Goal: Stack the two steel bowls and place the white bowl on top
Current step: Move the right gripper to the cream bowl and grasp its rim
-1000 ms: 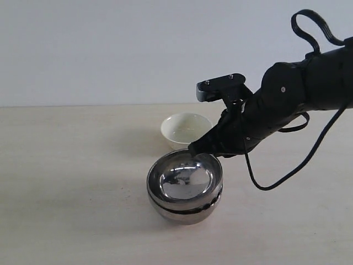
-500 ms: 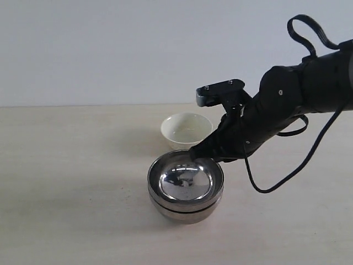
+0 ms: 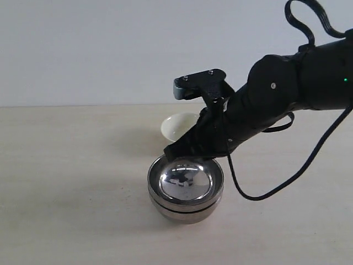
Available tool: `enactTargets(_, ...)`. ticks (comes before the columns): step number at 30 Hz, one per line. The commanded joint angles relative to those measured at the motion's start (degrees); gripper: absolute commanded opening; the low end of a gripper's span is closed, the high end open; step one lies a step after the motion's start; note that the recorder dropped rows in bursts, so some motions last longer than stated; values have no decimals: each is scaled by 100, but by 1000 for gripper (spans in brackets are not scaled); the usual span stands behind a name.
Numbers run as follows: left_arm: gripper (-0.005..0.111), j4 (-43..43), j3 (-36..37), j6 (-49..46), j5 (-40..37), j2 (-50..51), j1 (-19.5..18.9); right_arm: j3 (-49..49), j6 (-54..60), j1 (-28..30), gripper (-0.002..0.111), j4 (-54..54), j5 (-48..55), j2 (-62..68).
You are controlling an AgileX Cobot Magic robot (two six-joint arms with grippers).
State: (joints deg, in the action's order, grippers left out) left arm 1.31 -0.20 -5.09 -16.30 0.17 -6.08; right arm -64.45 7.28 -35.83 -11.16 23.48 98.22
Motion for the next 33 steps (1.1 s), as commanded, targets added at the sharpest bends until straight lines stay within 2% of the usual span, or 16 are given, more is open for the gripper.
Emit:
enactTargets(1,4,15,20,65,-3,-17,-3,-20,31,-349,0,-46,-57,-40)
enactTargets(9,4,15,20,65,-3,-17,-3,-20,18,-934,0,-46,-28,198)
enactTargets(14,4,15,20,65,-3,-17,-3,-20,18,-936,0,-63,-88,424)
enactTargets(24,4,15,20,65,-3,-17,-3,-20,-8,-925,0,210,-946,100)
enactTargets(27,4,15,20,65,-3,-17,-3,-20,-344,-701,0,223,-1303,0)
enactTargets(31,4,15,20,65,-3,-17,-3,-20,-946,-95,0,233,-1520,-28)
enactTargets(33,4,15,20,65,-3,-17,-3,-20,-945,189,4,233,-1498,-28)
